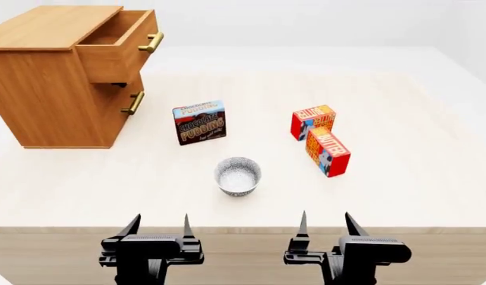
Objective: Put the bowl in the top drawer of the cabinet.
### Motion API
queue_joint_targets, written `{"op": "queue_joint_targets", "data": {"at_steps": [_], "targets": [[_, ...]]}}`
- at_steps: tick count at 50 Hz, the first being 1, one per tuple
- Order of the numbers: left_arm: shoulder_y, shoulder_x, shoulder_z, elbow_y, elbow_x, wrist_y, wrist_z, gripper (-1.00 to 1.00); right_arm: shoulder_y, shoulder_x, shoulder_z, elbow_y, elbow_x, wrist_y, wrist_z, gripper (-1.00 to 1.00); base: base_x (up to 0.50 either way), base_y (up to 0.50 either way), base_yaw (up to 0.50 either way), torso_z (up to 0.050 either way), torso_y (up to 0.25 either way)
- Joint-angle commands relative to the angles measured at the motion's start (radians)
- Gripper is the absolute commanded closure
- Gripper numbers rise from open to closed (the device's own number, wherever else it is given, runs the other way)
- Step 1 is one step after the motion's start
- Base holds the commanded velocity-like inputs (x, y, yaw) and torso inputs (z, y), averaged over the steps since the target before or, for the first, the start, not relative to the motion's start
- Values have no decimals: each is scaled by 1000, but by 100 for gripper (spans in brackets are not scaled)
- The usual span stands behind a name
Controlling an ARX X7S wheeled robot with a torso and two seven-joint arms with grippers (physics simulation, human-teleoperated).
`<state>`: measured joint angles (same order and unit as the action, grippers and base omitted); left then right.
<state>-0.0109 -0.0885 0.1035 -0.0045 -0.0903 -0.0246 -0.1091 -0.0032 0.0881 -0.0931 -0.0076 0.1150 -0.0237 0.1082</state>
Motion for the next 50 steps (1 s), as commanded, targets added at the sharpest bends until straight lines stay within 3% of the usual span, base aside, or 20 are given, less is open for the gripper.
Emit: {"op": "queue_joint_targets", "data": {"at_steps": [1, 14, 29, 42, 50], "targets": [[-2, -13, 15, 0, -13, -6, -16, -100, 0, 13, -15, -1, 14, -4, 15, -100, 0, 0, 0, 50, 0], [-2, -25, 26, 1, -37, 4, -22, -100, 4, 26, -30, 2, 24, -1, 31, -100, 0, 0, 0, 48, 0], [-6, -37, 43, -5, -45, 7, -35, -100, 10, 39, -54, 9, 8, 6, 57, -100, 0, 406, 0, 0, 0], [-8, -45, 45, 2, -57, 3, -54, -100, 9, 48, -47, -5, 60, 3, 52, -100, 0, 0, 0, 0, 0], [32, -76, 42, 209, -67, -88, -84, -100, -14, 77, -28, -194, 79, 70, 88, -100, 0, 0, 0, 0, 0]]}}
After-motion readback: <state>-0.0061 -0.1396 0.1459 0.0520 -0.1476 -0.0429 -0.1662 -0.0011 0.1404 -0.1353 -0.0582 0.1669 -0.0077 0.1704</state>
